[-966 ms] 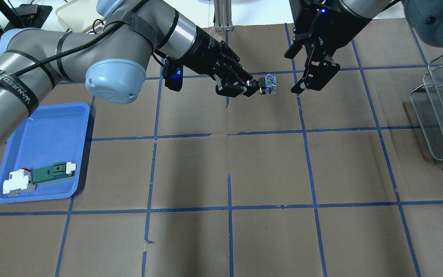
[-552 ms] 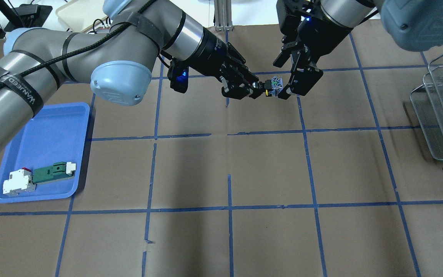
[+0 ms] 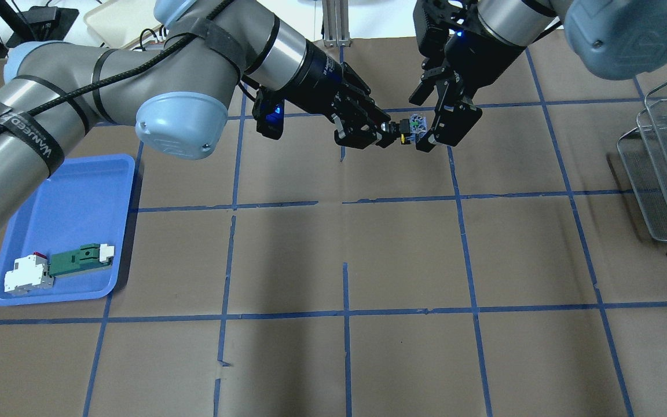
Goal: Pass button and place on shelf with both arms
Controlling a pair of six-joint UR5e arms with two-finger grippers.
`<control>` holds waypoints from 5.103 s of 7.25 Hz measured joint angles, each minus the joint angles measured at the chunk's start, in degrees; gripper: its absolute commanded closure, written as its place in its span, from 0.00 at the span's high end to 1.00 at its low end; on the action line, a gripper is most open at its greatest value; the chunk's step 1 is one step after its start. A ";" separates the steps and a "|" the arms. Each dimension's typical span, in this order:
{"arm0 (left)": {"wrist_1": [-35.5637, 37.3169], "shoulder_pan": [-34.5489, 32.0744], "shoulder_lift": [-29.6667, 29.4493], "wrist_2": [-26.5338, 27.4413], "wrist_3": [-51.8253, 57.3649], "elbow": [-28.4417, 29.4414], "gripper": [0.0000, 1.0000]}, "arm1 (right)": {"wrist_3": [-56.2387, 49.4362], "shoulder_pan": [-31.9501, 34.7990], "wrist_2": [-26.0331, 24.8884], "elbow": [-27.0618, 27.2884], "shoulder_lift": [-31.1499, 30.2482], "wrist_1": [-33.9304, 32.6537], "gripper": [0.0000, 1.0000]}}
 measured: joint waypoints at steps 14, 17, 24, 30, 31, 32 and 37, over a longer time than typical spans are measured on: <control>-0.25 3.92 0.77 2.08 4.17 -0.44 0.98 | -1.81 -7.95 -4.84 0.05 1.20 -1.48 0.00; -6.64 17.24 0.83 17.84 34.54 -0.79 1.00 | -12.08 -24.72 -11.31 -0.05 3.20 -0.90 0.00; -25.32 26.68 14.13 42.87 78.38 -0.37 1.00 | -37.49 -46.76 -16.28 -1.05 11.67 -12.31 0.95; -28.05 15.65 16.51 44.70 108.23 -1.83 1.00 | -19.10 -38.38 -16.42 -0.15 2.21 -5.28 1.00; -27.89 15.87 16.67 44.61 110.23 -2.40 1.00 | -11.03 -33.27 -16.47 -0.05 -0.98 -2.96 1.00; -27.50 16.17 17.03 44.58 112.21 -3.18 1.00 | -1.65 -27.44 -16.51 0.02 -3.65 -1.71 1.00; -26.59 18.92 17.80 43.64 115.38 -3.60 1.00 | 50.55 -0.84 -18.72 -1.02 -6.75 -2.79 1.00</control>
